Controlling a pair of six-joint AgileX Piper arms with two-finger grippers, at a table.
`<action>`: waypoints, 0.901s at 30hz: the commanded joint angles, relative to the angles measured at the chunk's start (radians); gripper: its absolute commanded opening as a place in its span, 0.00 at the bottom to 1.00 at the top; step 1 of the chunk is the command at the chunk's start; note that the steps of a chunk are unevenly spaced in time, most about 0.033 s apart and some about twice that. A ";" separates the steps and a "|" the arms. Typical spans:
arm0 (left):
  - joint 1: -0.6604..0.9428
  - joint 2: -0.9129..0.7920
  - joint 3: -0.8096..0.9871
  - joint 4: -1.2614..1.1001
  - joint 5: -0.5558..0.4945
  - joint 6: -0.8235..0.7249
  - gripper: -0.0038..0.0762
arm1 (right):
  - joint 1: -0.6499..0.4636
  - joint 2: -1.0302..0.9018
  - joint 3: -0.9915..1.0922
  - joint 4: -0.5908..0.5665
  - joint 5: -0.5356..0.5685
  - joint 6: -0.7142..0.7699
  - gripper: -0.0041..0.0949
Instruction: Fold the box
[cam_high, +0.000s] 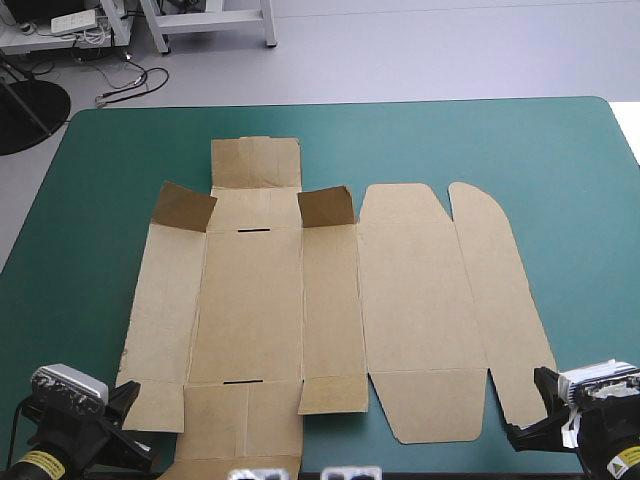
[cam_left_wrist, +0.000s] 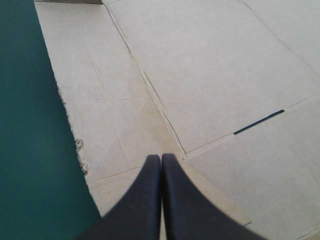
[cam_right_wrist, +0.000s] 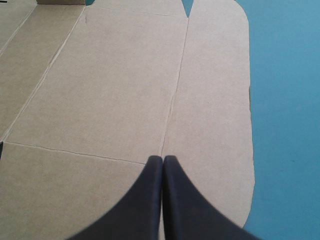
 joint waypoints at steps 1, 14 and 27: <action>-0.003 0.016 -0.027 -0.017 -0.060 -0.006 0.04 | -0.001 0.015 -0.030 0.015 -0.065 -0.004 0.03; -0.003 0.036 -0.084 0.016 -0.041 -0.004 0.04 | -0.001 0.015 -0.030 0.015 -0.065 -0.004 0.03; -0.003 0.512 -0.688 0.034 0.180 -0.021 0.04 | -0.001 0.015 -0.030 0.012 -0.069 -0.004 0.03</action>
